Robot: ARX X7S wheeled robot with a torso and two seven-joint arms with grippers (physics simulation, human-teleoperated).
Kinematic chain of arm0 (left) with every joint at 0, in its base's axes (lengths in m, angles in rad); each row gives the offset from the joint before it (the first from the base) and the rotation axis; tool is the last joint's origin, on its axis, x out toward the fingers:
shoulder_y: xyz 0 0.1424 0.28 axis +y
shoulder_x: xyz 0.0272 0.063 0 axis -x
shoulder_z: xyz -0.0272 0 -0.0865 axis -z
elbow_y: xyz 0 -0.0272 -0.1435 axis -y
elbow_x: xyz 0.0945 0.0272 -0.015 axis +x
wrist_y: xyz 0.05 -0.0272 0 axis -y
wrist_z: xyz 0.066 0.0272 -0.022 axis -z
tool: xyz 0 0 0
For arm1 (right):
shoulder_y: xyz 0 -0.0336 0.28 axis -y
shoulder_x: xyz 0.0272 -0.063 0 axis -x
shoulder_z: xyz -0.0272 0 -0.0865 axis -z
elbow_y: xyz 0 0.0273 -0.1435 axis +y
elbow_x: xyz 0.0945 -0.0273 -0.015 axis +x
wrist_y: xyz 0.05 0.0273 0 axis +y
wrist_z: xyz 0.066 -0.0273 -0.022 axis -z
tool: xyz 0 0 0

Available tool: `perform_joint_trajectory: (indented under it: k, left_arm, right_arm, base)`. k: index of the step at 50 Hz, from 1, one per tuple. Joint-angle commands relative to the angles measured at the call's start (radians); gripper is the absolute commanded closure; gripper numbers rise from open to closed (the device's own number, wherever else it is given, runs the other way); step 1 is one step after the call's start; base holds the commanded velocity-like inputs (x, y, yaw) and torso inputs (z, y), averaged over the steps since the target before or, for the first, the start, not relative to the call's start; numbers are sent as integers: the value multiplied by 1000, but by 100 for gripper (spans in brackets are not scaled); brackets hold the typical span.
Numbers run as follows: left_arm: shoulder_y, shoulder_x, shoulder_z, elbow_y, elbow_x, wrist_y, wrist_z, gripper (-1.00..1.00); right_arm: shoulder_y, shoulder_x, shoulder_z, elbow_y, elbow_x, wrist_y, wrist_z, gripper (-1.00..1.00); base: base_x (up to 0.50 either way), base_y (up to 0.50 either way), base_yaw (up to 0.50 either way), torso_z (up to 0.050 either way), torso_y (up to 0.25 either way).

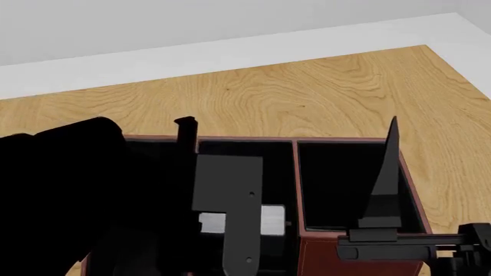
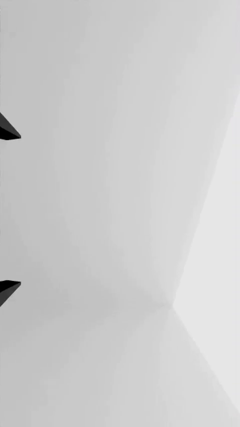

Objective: Pick up the book and place it in the back compartment of the caddy.

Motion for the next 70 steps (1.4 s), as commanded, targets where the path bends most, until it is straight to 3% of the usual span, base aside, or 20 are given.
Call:
perform_joint_trajectory:
  k: [1, 70]
  left_arm:
    - [11, 2, 0, -35, 27, 44, -26, 100]
    - [112, 49, 69, -333, 61, 319, -49, 100]
  right_arm:
    - [6, -1, -9, 14, -3, -4, -4, -100]
    - [34, -2, -45, 53, -13, 2, -5, -100]
  base:
    - [0, 0, 0, 0, 0]
    - [0, 0, 0, 0, 1]
